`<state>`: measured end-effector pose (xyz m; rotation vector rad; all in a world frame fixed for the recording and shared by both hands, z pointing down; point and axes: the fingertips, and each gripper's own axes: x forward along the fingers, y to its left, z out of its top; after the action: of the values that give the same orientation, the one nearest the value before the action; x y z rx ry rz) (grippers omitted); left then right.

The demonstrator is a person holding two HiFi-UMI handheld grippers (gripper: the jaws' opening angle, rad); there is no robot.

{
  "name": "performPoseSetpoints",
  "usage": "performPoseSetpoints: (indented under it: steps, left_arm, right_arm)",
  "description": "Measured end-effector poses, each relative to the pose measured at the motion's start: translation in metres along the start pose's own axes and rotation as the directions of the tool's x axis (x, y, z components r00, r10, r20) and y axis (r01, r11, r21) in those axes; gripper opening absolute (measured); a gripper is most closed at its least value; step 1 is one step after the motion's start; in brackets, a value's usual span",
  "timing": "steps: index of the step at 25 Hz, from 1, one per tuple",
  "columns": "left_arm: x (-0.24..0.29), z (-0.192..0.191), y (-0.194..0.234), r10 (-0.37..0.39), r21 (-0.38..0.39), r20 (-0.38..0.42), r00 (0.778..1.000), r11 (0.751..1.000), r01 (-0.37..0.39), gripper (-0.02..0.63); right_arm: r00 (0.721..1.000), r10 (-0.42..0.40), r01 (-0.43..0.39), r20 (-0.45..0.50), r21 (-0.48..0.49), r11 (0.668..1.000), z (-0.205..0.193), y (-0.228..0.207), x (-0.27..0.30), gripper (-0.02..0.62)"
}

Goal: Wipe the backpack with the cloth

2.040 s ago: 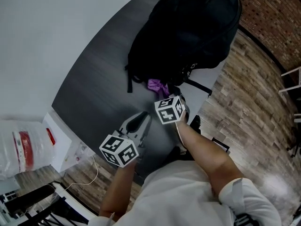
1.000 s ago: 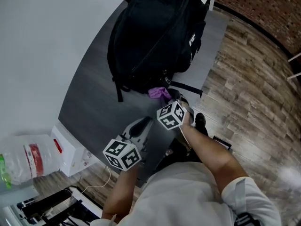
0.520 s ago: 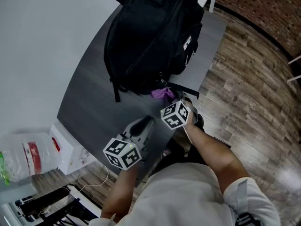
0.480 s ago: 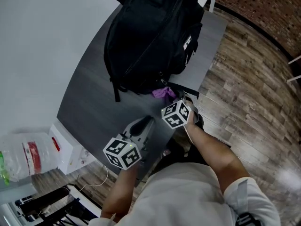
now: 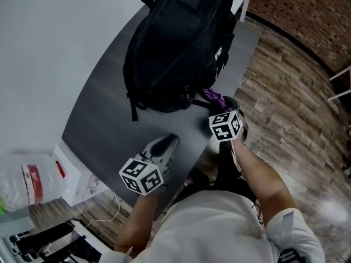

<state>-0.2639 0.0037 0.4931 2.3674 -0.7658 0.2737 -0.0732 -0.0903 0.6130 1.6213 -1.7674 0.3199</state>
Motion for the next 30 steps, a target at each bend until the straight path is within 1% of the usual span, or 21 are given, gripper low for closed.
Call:
performPoseSetpoints:
  steps: [4,8,14,18,21,23,27,30]
  left_arm:
    - [-0.004,0.006,-0.001,-0.017,0.013,0.016,1.000,1.000,0.017,0.057]
    - [-0.008,0.012,-0.004,-0.037,0.030,0.034,0.999,0.999,0.036,0.057]
    - [-0.012,0.018,-0.012,-0.065,0.050,0.061,0.996,0.997,0.062,0.057]
    - [-0.011,0.021,-0.022,-0.067,0.054,0.082,0.994,0.997,0.063,0.057]
    - [-0.006,0.026,-0.032,-0.054,0.058,0.103,0.993,0.997,0.048,0.057]
    - [0.002,0.029,-0.034,-0.027,0.050,0.117,0.993,0.999,0.021,0.057]
    - [0.032,0.032,-0.037,0.049,-0.005,0.144,0.988,0.999,-0.048,0.057]
    - [0.063,0.033,-0.048,0.105,-0.051,0.166,0.981,0.994,-0.098,0.057]
  right_arm:
    - [0.999,-0.050,0.050,-0.001,0.027,0.998,-0.003,-0.022,-0.014,0.078]
    - [0.997,-0.081,0.080,0.003,0.044,0.996,-0.005,-0.035,-0.029,0.078]
    - [0.994,-0.102,0.100,0.040,0.059,0.993,0.001,-0.055,-0.062,0.078]
    - [0.992,-0.100,0.097,0.083,0.043,0.994,0.011,-0.072,-0.080,0.078]
    - [0.992,-0.072,0.068,0.108,0.037,0.997,0.014,-0.086,-0.084,0.078]
    - [0.992,-0.038,0.035,0.119,0.027,0.999,0.016,-0.095,-0.080,0.078]
    - [0.992,0.049,-0.051,0.119,0.010,0.999,0.017,-0.123,-0.063,0.078]
    - [0.985,0.127,-0.126,0.119,-0.019,0.992,0.019,-0.147,-0.049,0.078]
